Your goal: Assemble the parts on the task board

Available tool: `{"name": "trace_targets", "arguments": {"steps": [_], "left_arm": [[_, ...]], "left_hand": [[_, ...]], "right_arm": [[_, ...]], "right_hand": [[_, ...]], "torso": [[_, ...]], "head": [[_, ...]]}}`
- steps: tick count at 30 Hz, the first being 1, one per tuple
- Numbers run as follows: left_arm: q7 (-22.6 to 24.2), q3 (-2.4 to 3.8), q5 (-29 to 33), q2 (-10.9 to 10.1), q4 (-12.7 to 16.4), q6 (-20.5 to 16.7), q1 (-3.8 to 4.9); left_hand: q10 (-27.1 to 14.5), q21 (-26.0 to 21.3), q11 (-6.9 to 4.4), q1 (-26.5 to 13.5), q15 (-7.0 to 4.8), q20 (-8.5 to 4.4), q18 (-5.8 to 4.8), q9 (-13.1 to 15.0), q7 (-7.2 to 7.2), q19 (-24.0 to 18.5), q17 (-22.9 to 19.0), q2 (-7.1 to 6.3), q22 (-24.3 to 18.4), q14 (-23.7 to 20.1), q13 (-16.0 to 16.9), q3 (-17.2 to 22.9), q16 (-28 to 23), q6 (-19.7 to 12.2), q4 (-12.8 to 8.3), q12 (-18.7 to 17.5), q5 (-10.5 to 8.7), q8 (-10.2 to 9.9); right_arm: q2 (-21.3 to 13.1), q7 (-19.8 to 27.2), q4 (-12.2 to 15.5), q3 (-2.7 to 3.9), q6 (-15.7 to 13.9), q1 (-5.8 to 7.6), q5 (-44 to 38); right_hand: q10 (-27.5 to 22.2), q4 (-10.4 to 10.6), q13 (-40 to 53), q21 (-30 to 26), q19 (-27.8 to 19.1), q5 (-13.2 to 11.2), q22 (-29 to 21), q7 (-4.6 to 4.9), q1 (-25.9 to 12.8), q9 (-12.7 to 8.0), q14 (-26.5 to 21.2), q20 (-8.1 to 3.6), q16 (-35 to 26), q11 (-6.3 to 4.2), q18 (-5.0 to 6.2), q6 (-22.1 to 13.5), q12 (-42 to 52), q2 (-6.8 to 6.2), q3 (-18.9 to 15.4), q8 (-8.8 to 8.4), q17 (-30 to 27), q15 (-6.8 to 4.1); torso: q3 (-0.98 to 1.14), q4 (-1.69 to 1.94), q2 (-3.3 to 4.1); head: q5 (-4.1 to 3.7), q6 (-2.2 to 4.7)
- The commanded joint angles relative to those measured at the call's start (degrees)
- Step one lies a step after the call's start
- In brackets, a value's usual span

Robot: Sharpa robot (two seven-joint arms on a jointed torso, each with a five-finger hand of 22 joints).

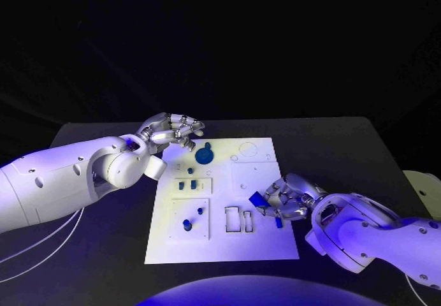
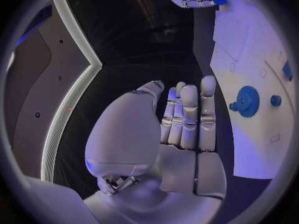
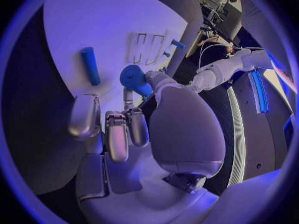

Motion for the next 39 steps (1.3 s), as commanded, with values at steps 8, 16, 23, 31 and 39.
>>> {"name": "trace_targets", "arguments": {"steps": [8,16,23,31,39], "left_arm": [[0.22,0.01,-0.04,0.18,0.17,0.94,0.03],[0.26,0.01,-0.04,0.16,0.26,0.88,0.03],[0.29,0.01,-0.04,0.13,0.32,0.91,0.03],[0.26,0.01,-0.04,0.00,0.42,0.86,0.04],[0.23,0.01,-0.04,-0.04,0.45,0.87,0.04]], "left_hand": [[-0.38,-0.26,0.06,-0.51,0.04,0.34,0.71,0.11,0.00,0.26,-0.04,0.09,0.45,-0.39,0.06,0.38,-0.24,-0.26,-0.14,0.23,-0.19,0.18],[-0.38,-0.26,0.06,-0.51,0.04,0.34,0.71,0.11,0.00,0.26,-0.04,0.09,0.45,-0.39,0.06,0.38,-0.24,-0.26,-0.14,0.23,-0.19,0.18],[-0.38,-0.26,0.06,-0.51,0.04,0.34,0.71,0.11,0.00,0.26,-0.04,0.09,0.45,-0.39,0.06,0.38,-0.24,-0.26,-0.14,0.23,-0.19,0.18],[-0.38,-0.26,0.06,-0.51,0.04,0.34,0.71,0.11,0.00,0.26,-0.04,0.09,0.45,-0.39,0.06,0.38,-0.24,-0.26,-0.14,0.23,-0.19,0.18],[-0.38,-0.26,0.06,-0.51,0.04,0.34,0.71,0.11,0.00,0.26,-0.04,0.09,0.45,-0.39,0.06,0.38,-0.24,-0.26,-0.14,0.23,-0.19,0.18]], "right_arm": [[2.69,1.76,-0.05,0.01,0.68,0.14,5.76],[4.86,1.17,-0.87,-0.05,2.41,-0.88,7.28],[6.14,0.39,-1.67,-0.07,2.09,-1.64,5.96],[6.68,-0.62,-2.17,-0.07,3.56,-1.79,5.10],[6.96,-0.61,-2.05,-0.07,4.55,-1.81,5.01]], "right_hand": [[0.69,0.58,6.17,-0.40,-0.02,0.28,0.49,-1.78,-0.81,1.65,6.02,-0.33,0.37,0.01,-0.72,2.42,0.35,1.05,1.58,0.31,14.85,-0.45],[0.71,0.58,6.19,-0.54,-0.04,-0.28,0.50,-1.72,-2.10,1.75,6.00,-0.30,0.35,0.07,-0.71,2.43,0.32,0.82,2.16,0.19,14.77,-0.40],[0.69,0.59,6.16,-0.77,-0.08,-0.84,0.46,-1.69,-3.34,1.84,5.98,-0.27,0.31,0.10,-0.68,2.57,0.25,0.57,2.50,0.13,14.67,-0.37],[0.67,0.60,6.10,-0.95,-0.07,-2.42,0.51,-1.83,-5.44,2.04,5.96,-0.28,0.28,0.02,-0.65,3.22,0.10,0.20,2.81,0.21,14.58,-0.42],[0.62,0.64,6.01,-1.23,-0.12,-3.24,0.45,-1.86,-6.87,2.10,5.95,-0.30,0.27,0.00,-0.61,3.46,-0.04,0.01,2.68,0.16,14.54,-0.44]], "torso": [[-0.10,0.04,0.01],[-0.12,0.04,0.01],[-0.06,0.03,0.01],[-0.04,0.00,0.08],[0.00,0.05,0.02]], "head": [[0.19,-0.40],[0.38,-0.61],[0.57,-0.77],[0.78,-0.98],[0.95,-1.17]]}}
